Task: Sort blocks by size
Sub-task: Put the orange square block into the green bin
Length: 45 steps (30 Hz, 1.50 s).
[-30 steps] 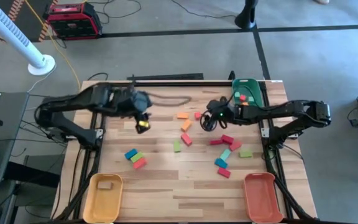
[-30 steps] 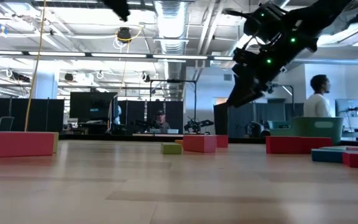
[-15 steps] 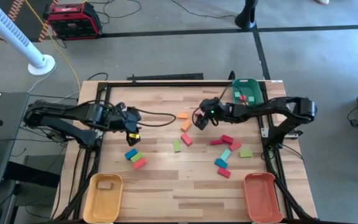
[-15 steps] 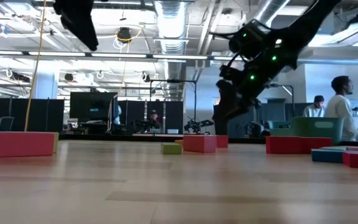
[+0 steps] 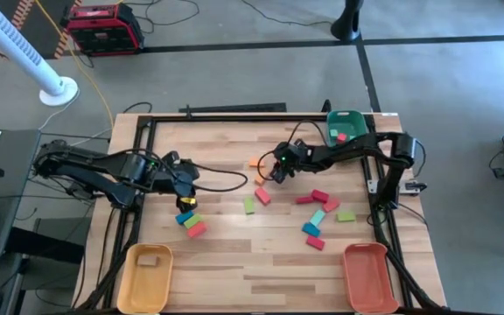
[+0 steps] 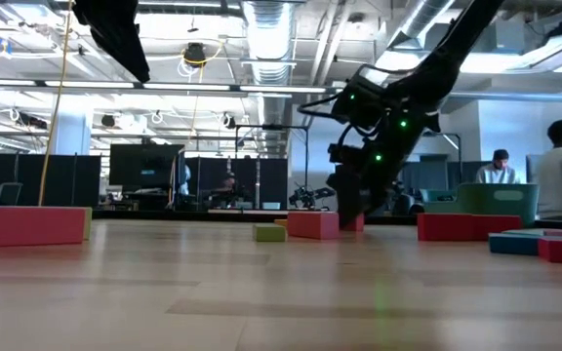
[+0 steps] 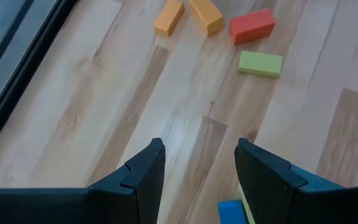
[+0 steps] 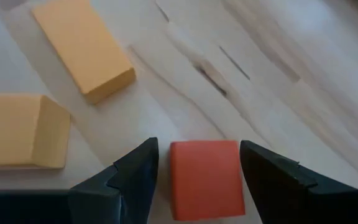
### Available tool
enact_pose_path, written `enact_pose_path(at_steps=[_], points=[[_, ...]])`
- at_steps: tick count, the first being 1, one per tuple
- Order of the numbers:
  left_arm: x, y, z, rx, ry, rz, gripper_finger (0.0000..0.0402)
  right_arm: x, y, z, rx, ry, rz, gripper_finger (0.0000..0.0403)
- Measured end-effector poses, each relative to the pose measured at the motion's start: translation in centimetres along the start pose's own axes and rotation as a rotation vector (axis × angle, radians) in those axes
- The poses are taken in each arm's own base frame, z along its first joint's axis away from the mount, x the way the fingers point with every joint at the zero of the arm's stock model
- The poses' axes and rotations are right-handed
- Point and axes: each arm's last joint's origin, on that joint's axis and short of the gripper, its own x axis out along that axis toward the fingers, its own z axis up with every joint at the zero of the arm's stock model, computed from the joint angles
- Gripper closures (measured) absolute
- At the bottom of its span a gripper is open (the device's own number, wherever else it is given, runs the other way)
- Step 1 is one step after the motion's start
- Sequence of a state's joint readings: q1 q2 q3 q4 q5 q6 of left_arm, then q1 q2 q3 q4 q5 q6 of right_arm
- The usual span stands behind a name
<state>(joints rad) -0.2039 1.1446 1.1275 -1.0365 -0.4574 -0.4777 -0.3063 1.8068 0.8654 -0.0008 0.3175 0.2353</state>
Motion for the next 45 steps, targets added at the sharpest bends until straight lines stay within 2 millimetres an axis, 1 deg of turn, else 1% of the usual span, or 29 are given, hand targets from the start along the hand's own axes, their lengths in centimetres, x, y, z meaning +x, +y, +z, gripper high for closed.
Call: enact_pose_path(at_steps=[5, 8, 10, 15, 20, 24, 27, 32, 34, 37, 40, 45], points=[[0.0, 0.0, 0.0, 0.013, -0.006, 0.006, 0.0217, -0.1, -0.2, 0.0, 0.003, 0.009, -0.007, 0.0148], [0.0, 0.0, 0.1, 0.022, -0.010, 0.014, 0.0217, -0.3, -0.2, 0.0, 0.006, 0.010, -0.007, 0.0157], [0.0, 0.0, 0.1, 0.023, -0.012, 0.016, 0.0217, -0.3, -0.3, -0.1, 0.012, 0.020, -0.010, 0.0175], [0.0, 0.0, 0.1, 0.027, -0.012, 0.017, 0.0217, -0.4, -0.4, -0.4, 0.007, 0.065, -0.019, 0.0245], [0.0, 0.0, 0.1, 0.030, -0.013, 0.018, 0.0217, -1.1, -0.2, -0.6, -0.016, 0.088, -0.012, 0.0245], [0.0, 0.0, 0.1, 0.030, -0.014, 0.018, 0.0217, -3.2, -0.8, -0.4, -0.026, 0.115, -0.020, 0.0245], [0.0, 0.0, 0.1, 0.030, -0.015, 0.018, 0.0217, -5.7, -1.9, 0.0, -0.009, 0.108, -0.105, 0.0245], [0.0, 0.0, 0.2, 0.045, -0.026, 0.015, 0.0217, -10.3, -4.7, 0.3, 0.072, 0.086, -0.255, 0.0245], [0.0, -0.1, 0.3, 0.051, -0.039, 0.011, 0.0217, -12.0, -6.1, 0.2, 0.115, 0.086, -0.304, 0.0245], [0.3, -0.3, 0.4, 0.056, -0.063, 0.001, 0.0217, -13.9, -8.1, -0.6, 0.187, 0.089, -0.386, 0.0243], [1.1, -0.5, 0.0, 0.075, -0.064, 0.000, 0.0217, -14.8, -10.0, -1.8, 0.256, 0.123, -0.445, 0.0240], [2.9, -0.8, -1.3, 0.095, -0.046, 0.008, 0.0217, -14.6, -12.3, -4.0, 0.341, 0.179, -0.517, 0.0239]])
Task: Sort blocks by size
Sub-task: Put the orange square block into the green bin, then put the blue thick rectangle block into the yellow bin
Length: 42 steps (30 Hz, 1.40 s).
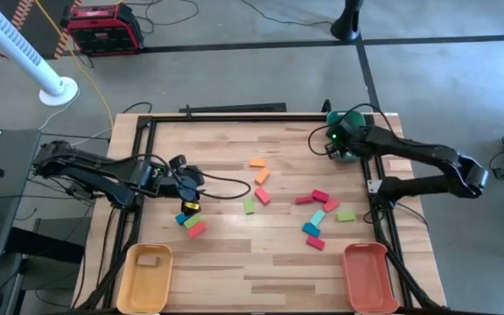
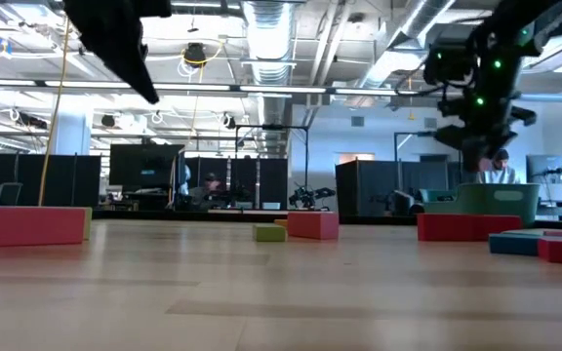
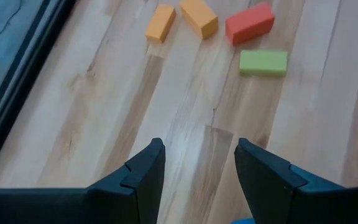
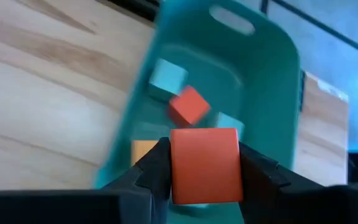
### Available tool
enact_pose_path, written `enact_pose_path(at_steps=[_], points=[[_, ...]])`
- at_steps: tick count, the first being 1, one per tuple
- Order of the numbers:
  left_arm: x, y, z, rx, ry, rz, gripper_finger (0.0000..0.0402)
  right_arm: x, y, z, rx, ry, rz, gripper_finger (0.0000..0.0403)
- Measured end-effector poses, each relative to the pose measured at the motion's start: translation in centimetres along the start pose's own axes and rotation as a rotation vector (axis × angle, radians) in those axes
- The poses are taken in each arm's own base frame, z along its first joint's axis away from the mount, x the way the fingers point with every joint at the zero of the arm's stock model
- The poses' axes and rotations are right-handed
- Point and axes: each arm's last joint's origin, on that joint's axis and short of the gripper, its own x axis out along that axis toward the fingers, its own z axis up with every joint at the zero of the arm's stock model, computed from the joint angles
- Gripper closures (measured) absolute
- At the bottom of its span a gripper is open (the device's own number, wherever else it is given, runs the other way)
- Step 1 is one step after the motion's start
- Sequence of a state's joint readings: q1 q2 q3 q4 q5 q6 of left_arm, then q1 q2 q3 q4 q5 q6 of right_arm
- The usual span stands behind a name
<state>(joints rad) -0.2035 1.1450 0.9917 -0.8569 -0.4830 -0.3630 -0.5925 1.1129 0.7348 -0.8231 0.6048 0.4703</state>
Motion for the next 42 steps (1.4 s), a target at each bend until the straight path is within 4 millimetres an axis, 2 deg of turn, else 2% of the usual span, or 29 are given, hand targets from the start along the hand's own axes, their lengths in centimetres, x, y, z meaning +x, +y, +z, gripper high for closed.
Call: enact_pose_path(at_steps=[7, 19, 27, 35, 42], points=[[0.9, -0.2, -1.0, -0.005, 0.023, 0.006, 0.0217, 2.2, -1.0, -0.8, 0.020, 0.059, -0.025, 0.0221], [0.9, -0.5, -0.2, -0.010, -0.049, -0.035, 0.0217, 2.4, -1.1, -0.3, 0.003, 0.015, -0.011, 0.0161], [1.0, -0.9, -0.4, -0.034, 0.012, -0.172, 0.0217, 0.0, -0.3, -0.3, -0.029, -0.120, 0.088, 0.0158], [0.9, -0.5, -2.3, -0.130, 0.246, -0.183, 0.0217, -3.2, 0.7, -1.3, -0.098, -0.243, 0.231, 0.0158], [2.1, -1.8, -3.4, -0.158, 0.448, -0.188, 0.0217, -5.2, 1.9, -2.5, -0.182, -0.309, 0.346, 0.0158]])
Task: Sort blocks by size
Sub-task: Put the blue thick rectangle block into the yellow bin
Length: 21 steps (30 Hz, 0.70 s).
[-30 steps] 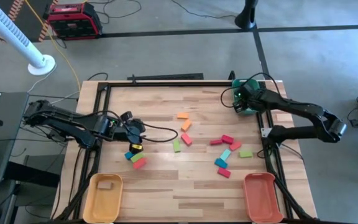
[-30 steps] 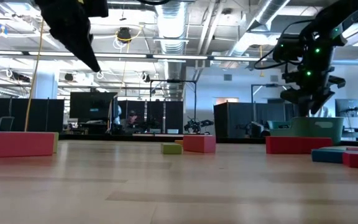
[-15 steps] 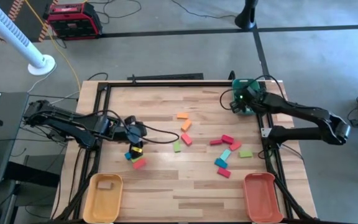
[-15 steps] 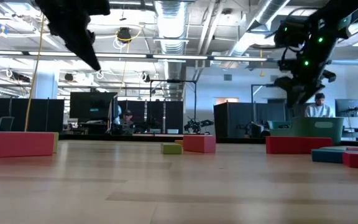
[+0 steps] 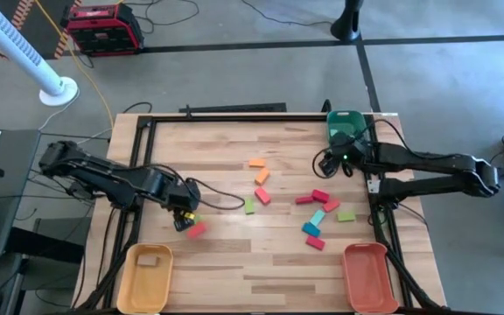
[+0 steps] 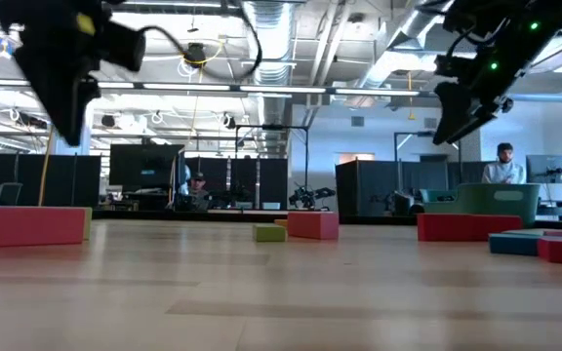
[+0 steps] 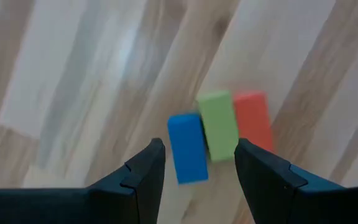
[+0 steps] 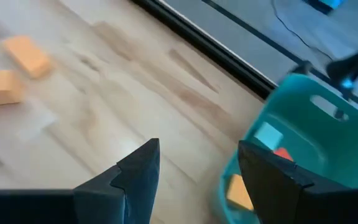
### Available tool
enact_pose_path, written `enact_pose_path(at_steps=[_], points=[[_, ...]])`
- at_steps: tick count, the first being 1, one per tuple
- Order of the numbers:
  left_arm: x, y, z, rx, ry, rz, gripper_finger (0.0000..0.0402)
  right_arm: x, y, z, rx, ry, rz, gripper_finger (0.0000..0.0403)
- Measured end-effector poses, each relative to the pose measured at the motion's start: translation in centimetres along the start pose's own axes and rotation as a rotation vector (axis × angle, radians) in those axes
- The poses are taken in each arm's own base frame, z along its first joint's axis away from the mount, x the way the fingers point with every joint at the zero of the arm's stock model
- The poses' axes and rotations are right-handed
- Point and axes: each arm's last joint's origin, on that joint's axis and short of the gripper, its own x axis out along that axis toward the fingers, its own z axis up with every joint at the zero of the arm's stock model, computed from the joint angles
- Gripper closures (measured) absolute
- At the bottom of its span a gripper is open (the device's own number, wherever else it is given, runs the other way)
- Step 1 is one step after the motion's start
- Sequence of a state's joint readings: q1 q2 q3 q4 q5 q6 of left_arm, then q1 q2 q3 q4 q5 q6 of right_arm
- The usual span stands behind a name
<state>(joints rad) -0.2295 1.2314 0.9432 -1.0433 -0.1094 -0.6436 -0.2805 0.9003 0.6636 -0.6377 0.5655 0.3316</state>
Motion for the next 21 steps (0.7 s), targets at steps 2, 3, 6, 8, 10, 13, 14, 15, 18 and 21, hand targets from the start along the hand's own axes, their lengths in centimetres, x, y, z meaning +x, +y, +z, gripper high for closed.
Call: enact_pose_path(at_steps=[2, 3, 6, 8, 10, 13, 14, 15, 18, 21], points=[[0.9, -0.4, -0.2, 0.011, 0.066, 0.046, 0.0217, -0.3, 0.6, -0.1, -0.020, -0.012, 0.031, 0.0158], [1.4, -0.5, -0.3, 0.018, 0.098, 0.069, 0.0217, -0.5, 0.8, -0.2, -0.027, -0.015, 0.043, 0.0158], [2.7, -1.2, -0.7, 0.037, 0.184, 0.135, 0.0217, -0.9, 1.5, -0.3, -0.050, -0.030, 0.079, 0.0158], [3.4, -1.7, -0.9, 0.052, 0.217, 0.162, 0.0217, -1.1, 1.8, -0.4, -0.062, -0.041, 0.099, 0.0158], [4.0, -2.2, -1.0, 0.064, 0.235, 0.176, 0.0217, -1.3, 2.1, -0.4, -0.067, -0.054, 0.116, 0.0158], [4.8, -2.8, -1.3, 0.087, 0.269, 0.190, 0.0217, -1.5, 2.4, -0.4, -0.073, -0.066, 0.130, 0.0158], [5.1, -3.0, -1.4, 0.090, 0.280, 0.189, 0.0217, -1.6, 2.5, -0.4, -0.074, -0.068, 0.135, 0.0158], [5.3, -3.1, -1.4, 0.094, 0.289, 0.187, 0.0217, -1.6, 2.5, -0.4, -0.074, -0.069, 0.137, 0.0158], [5.9, -3.3, -1.4, 0.096, 0.309, 0.192, 0.0217, -1.7, 2.6, -0.4, -0.075, -0.070, 0.144, 0.0158], [6.6, -3.3, -1.6, 0.094, 0.307, 0.170, 0.0217, -1.8, 2.8, -0.5, -0.079, -0.072, 0.151, 0.0158]])
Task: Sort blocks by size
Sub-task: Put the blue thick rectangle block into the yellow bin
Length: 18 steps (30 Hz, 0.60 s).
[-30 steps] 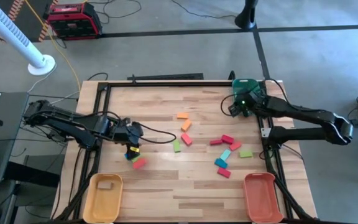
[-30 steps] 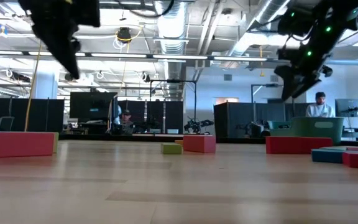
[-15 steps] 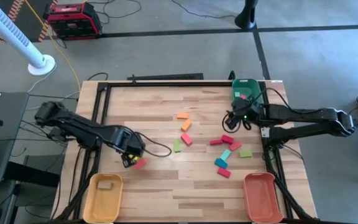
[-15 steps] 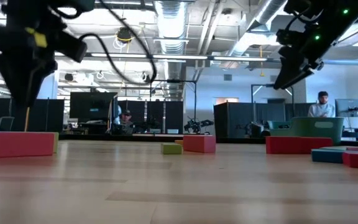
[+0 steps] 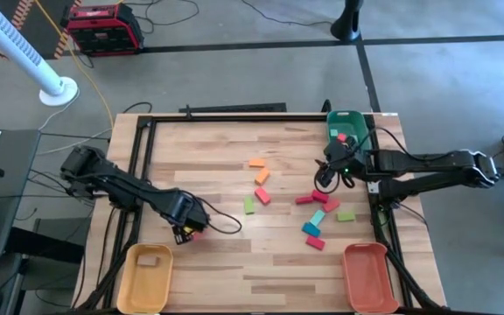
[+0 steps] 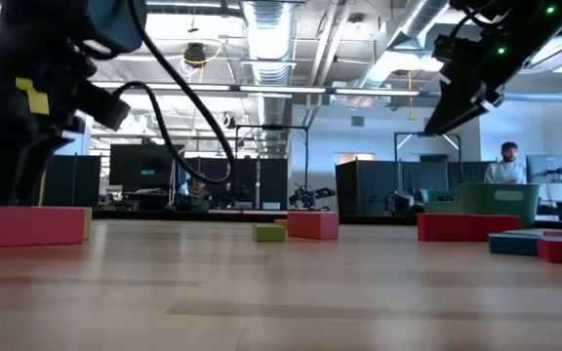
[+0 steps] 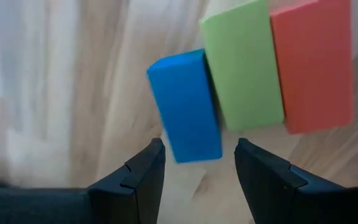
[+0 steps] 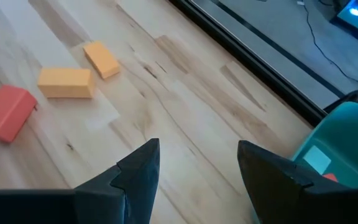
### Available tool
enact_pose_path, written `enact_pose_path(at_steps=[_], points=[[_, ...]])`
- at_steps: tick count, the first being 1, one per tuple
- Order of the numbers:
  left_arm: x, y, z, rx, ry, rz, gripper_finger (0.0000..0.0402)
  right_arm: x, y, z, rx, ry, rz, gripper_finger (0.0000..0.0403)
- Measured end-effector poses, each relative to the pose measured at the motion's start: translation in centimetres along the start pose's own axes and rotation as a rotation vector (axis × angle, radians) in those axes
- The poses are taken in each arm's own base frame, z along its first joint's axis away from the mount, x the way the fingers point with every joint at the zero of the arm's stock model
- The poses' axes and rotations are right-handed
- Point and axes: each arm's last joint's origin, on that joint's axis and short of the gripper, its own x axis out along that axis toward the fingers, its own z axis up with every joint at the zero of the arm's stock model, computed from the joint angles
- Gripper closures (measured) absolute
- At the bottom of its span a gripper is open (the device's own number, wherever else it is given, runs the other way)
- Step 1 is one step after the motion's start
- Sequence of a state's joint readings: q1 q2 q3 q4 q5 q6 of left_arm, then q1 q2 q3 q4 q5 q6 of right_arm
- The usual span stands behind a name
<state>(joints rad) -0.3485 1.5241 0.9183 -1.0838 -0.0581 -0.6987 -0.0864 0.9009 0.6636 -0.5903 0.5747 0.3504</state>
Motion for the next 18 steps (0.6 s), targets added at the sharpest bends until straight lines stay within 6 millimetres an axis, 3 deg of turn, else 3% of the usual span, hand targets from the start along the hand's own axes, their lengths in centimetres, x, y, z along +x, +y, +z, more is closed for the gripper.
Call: enact_pose_path(at_steps=[9, 14, 18], points=[[3.4, 1.2, -0.6, -0.055, 0.028, -0.017, 0.0217, -0.4, 0.6, -0.2, -0.007, -0.006, 0.031, 0.0158], [4.0, 1.5, -0.1, -0.022, -0.012, -0.051, 0.0218, -0.4, 0.6, -0.2, -0.001, -0.006, 0.030, 0.0158], [3.9, 1.7, 0.3, -0.013, -0.030, -0.053, 0.0243, -0.3, 0.6, -0.2, 0.003, -0.006, 0.028, 0.0158]])
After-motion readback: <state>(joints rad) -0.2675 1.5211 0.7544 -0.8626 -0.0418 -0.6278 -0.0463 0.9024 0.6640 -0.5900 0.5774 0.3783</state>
